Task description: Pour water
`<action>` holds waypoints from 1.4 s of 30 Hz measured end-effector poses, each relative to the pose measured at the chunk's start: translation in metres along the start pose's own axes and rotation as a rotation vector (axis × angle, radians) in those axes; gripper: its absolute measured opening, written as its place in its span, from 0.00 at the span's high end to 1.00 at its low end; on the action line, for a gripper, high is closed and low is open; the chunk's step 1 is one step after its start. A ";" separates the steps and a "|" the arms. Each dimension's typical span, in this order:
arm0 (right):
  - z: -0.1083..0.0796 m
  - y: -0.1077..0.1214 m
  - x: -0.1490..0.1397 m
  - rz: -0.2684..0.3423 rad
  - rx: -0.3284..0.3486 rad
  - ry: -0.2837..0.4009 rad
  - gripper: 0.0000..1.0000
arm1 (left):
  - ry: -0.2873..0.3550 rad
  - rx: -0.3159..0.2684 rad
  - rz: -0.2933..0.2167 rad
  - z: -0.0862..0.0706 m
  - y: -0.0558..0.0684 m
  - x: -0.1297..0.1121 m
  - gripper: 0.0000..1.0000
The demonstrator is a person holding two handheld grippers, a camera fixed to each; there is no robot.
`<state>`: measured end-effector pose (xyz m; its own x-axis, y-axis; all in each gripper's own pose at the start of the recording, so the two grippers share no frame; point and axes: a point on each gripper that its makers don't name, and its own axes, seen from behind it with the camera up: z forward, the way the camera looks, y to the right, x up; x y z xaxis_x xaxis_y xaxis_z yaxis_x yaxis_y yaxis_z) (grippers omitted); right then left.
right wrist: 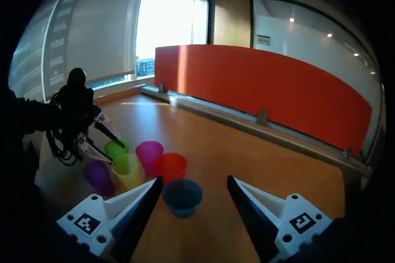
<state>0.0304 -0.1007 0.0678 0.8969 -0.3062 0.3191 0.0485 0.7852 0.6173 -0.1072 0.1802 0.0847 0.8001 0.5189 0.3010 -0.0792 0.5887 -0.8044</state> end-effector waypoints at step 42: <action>0.037 -0.011 -0.063 -0.002 0.056 -0.138 0.00 | 0.073 0.071 0.010 -0.036 -0.016 0.031 0.14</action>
<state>-0.0429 -0.1104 0.0677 0.8274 -0.3824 0.4113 0.0226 0.7545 0.6559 -0.0595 0.1647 0.0882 0.8401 0.4801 0.2526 -0.1276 0.6275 -0.7681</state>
